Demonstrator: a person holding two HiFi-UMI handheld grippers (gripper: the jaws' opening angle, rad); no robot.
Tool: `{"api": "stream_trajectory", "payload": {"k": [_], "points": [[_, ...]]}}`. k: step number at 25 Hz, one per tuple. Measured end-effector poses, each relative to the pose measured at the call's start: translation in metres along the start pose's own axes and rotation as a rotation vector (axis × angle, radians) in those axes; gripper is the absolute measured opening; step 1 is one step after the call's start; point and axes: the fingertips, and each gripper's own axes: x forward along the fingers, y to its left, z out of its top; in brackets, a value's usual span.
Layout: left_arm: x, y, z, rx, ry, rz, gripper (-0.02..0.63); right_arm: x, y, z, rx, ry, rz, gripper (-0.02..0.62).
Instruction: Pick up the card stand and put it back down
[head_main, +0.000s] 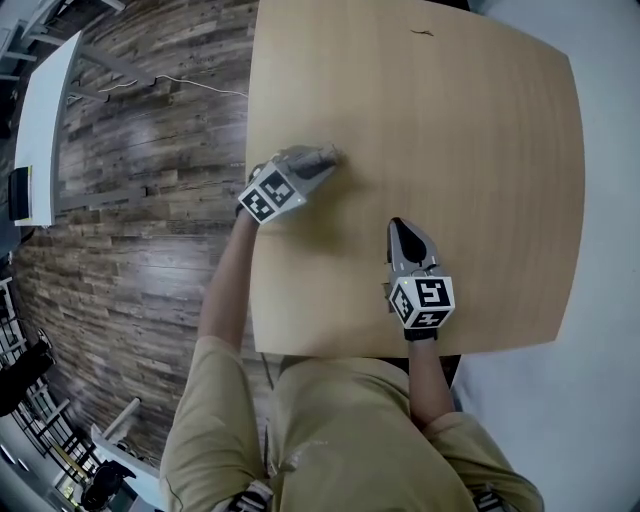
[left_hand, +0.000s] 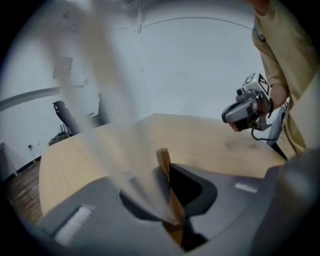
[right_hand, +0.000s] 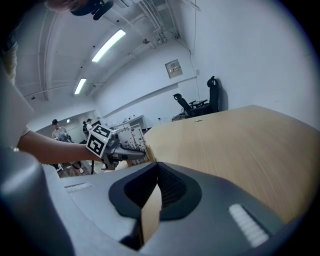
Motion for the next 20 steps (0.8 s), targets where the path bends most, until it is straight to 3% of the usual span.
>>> {"api": "stream_trajectory", "payload": {"k": [5, 9, 10, 13, 15, 20], "points": [[0.005, -0.015, -0.002, 0.026, 0.008, -0.072, 0.041, 0.005, 0.007, 0.000, -0.012, -0.004, 0.028, 0.008], [0.007, -0.015, -0.005, -0.028, 0.004, -0.074, 0.045, 0.005, 0.010, -0.001, -0.014, -0.005, 0.033, 0.008], [0.007, -0.013, -0.004, -0.059, -0.008, -0.070, 0.066, 0.005, 0.009, -0.002, -0.015, -0.003, 0.031, 0.006], [0.005, -0.014, -0.003, -0.158, -0.029, -0.091, 0.282, 0.004, 0.008, -0.005, -0.013, 0.002, 0.026, 0.006], [0.003, -0.017, -0.006, -0.195, -0.014, -0.090, 0.367, 0.000, 0.008, -0.006, -0.011, 0.000, 0.024, 0.006], [-0.017, -0.017, -0.006, -0.237, -0.007, -0.019, 0.443, -0.011, 0.015, 0.003, -0.016, -0.019, 0.019, 0.008]]}}
